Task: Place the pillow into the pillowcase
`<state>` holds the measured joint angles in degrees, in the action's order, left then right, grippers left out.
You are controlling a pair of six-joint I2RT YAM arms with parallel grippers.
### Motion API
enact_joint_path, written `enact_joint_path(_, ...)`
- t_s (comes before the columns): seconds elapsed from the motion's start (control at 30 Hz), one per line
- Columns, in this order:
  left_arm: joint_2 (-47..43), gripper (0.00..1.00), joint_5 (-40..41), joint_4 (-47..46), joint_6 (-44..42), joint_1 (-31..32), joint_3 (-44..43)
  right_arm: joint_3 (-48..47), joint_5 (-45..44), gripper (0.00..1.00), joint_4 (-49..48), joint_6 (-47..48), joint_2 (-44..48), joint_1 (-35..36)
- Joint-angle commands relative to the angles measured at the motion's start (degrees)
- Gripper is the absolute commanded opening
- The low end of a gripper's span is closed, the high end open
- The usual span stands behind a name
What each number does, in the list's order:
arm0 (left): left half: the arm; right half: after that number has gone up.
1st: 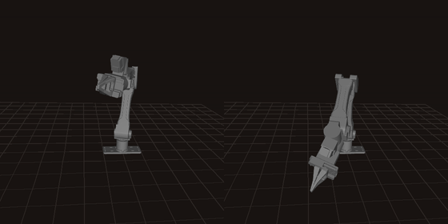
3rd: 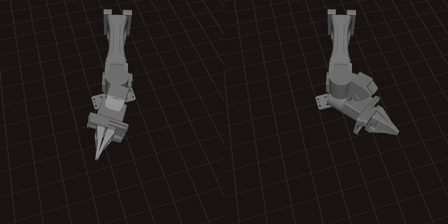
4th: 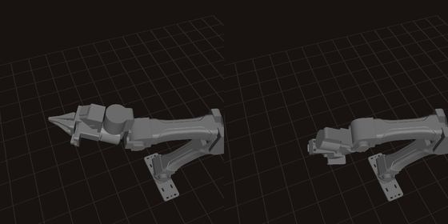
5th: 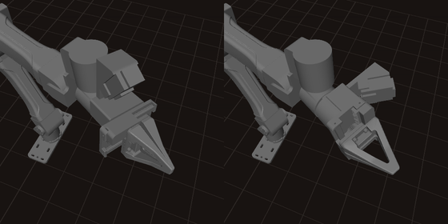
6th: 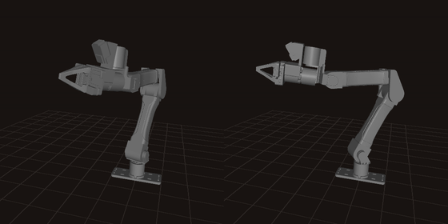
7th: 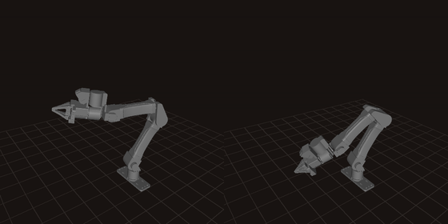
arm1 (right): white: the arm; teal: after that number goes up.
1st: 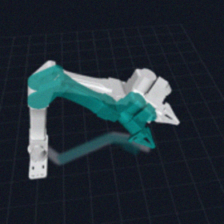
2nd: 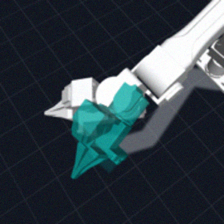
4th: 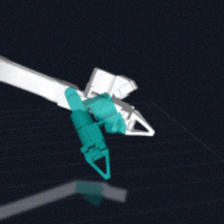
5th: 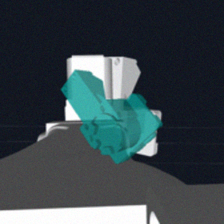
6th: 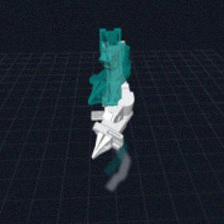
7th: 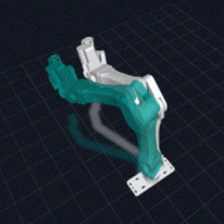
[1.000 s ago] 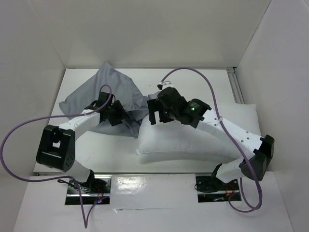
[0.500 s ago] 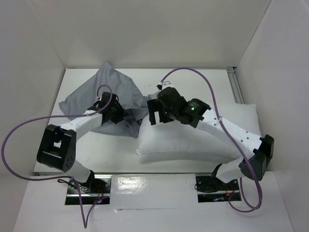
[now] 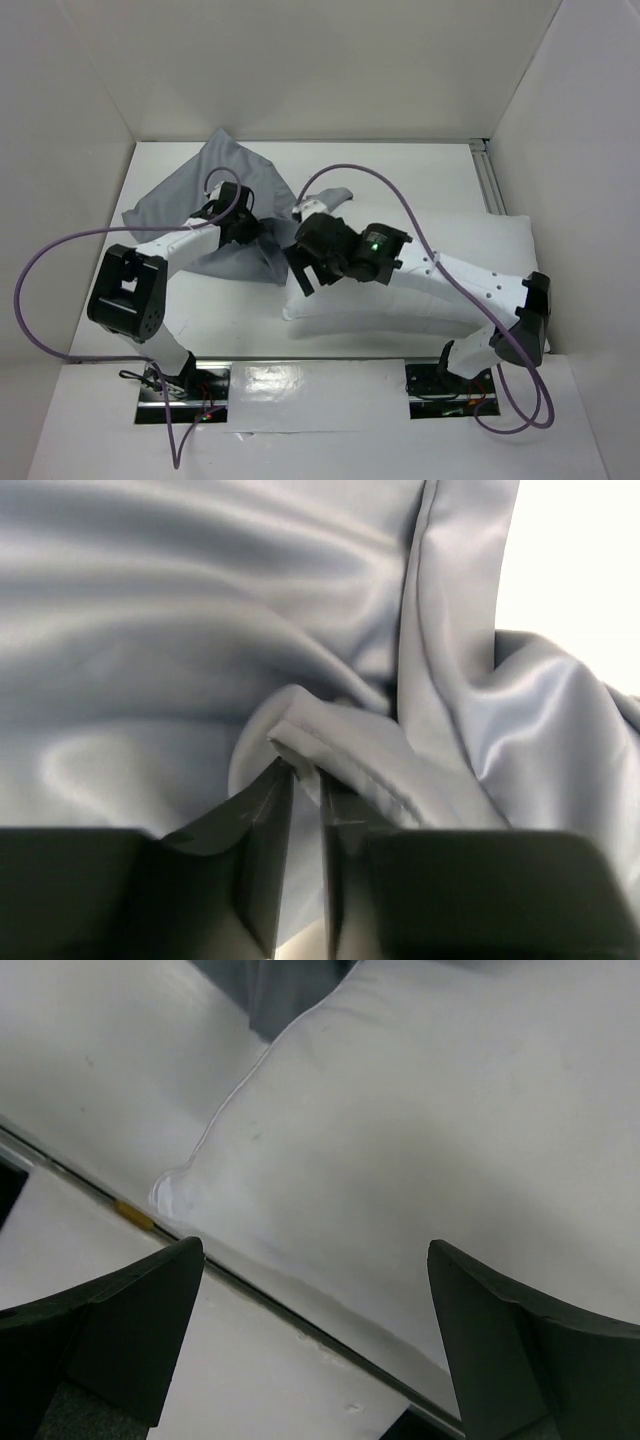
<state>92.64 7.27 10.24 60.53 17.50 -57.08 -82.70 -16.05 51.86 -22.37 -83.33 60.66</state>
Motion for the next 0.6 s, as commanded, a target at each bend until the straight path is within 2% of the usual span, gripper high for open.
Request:
enact_joint_path(0.0, 2.1, 0.28, 2.0, -0.6, 1.2, 0.6, -3.1, -2.7, -7.8, 1.0, 4.2, 2.3, -1.0, 6.0)
enact_joint_path(0.13, 2.7, 0.0, 2.0, 0.7, 1.2, 0.6, -3.7, -2.1, -15.0, 1.0, 4.2, 2.3, -4.7, 10.7)
enact_joint_path(0.33, 1.3, 0.0, 2.5, 2.1, -0.8, 0.6, -4.4, 0.0, -21.6, 1.0, 0.4, 0.8, -12.2, 11.8)
enact_joint_path(0.37, -0.3, 0.0, 3.0, 3.3, -1.4, 1.1, -4.4, 0.0, -22.3, 0.91, -0.1, 0.7, -13.9, 11.1)
enact_joint_path(0.4, -1.3, 0.0, 3.0, 3.9, -2.1, 1.1, -3.8, 0.0, -21.3, 0.68, -1.0, 0.7, -13.9, 10.4)
enact_joint_path(0.43, -2.5, 0.0, 2.1, 3.9, -4.2, 1.1, -3.8, 0.0, -21.3, 0.31, -1.0, 1.3, -14.7, 8.8)
enact_joint_path(0.47, -4.6, 0.0, 1.4, 4.9, -5.6, 1.1, -3.8, 0.0, -20.6, 0.0, -1.6, 1.3, -14.7, 7.9)
enact_joint_path(0.57, -6.9, 0.0, -3.5, 9.3, -10.7, 1.1, -4.7, -2.7, -19.5, 0.0, -3.3, 4.1, -12.0, 5.3)
